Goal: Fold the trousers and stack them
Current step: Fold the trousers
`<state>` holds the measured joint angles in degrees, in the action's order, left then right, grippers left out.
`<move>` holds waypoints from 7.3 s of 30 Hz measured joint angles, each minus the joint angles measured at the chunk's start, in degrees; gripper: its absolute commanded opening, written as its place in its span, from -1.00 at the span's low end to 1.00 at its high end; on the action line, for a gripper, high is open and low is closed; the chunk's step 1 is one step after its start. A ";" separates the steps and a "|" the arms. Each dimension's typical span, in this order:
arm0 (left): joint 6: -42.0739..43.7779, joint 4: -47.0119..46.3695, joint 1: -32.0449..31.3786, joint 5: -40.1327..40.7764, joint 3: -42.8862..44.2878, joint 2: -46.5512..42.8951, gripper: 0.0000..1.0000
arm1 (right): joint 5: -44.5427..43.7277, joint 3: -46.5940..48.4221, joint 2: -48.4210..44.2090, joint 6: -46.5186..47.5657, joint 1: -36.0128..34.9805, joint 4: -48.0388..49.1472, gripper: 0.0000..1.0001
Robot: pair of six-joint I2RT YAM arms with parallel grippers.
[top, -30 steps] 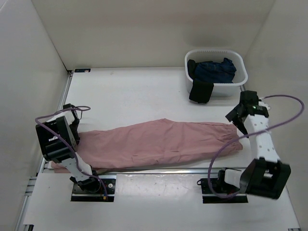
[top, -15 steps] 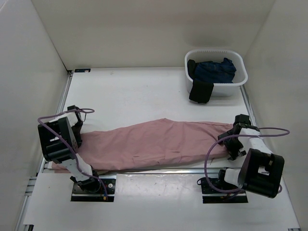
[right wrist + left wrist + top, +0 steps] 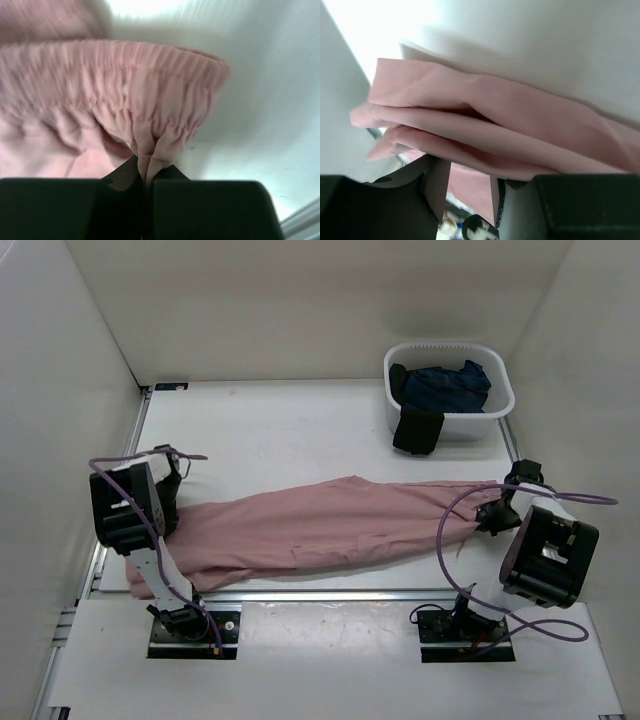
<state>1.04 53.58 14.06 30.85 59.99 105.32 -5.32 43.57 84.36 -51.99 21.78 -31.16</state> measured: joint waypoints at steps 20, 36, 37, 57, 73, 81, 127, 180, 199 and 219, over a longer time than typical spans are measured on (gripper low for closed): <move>-0.39 2.19 -13.84 -3.89 20.26 11.76 0.00 | -49.24 31.52 6.05 10.23 -72.06 -10.86 -1.00; -0.24 3.34 -13.81 -2.99 20.72 12.37 0.03 | -48.92 56.04 37.48 2.49 -87.21 -22.34 -0.85; -0.22 3.37 -13.81 -2.99 20.74 12.37 0.03 | -47.58 56.08 37.53 4.11 -87.32 -21.33 -0.66; 0.00 3.39 -13.81 -2.93 20.74 12.39 0.05 | -21.44 49.86 17.00 36.79 -71.91 -4.85 0.97; 0.00 3.48 -13.29 -2.54 20.46 12.33 0.08 | -6.51 45.51 26.99 45.46 -66.01 -6.86 -1.00; 0.00 3.87 -12.48 -2.54 20.33 12.33 0.08 | -4.61 41.31 16.22 44.61 -66.53 -8.09 -1.00; -0.33 5.62 -11.28 -2.75 20.41 11.91 0.15 | -8.52 7.08 -1.60 10.43 -55.76 -2.78 0.82; -0.85 12.22 -6.01 -11.89 26.64 -0.31 0.47 | -14.80 63.06 35.74 24.11 -89.57 -35.78 0.65; -0.87 13.38 -11.69 -13.55 26.64 -0.76 0.49 | -2.43 26.62 21.51 27.71 -85.92 -3.72 -1.00; -1.03 17.20 -16.98 -37.70 36.44 4.24 0.55 | 3.80 57.75 33.51 32.96 -84.13 -5.68 -0.15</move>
<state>0.01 70.78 -2.92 -6.85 96.42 109.56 -1.52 101.32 117.86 -19.03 -62.35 -36.84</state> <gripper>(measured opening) 0.794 0.292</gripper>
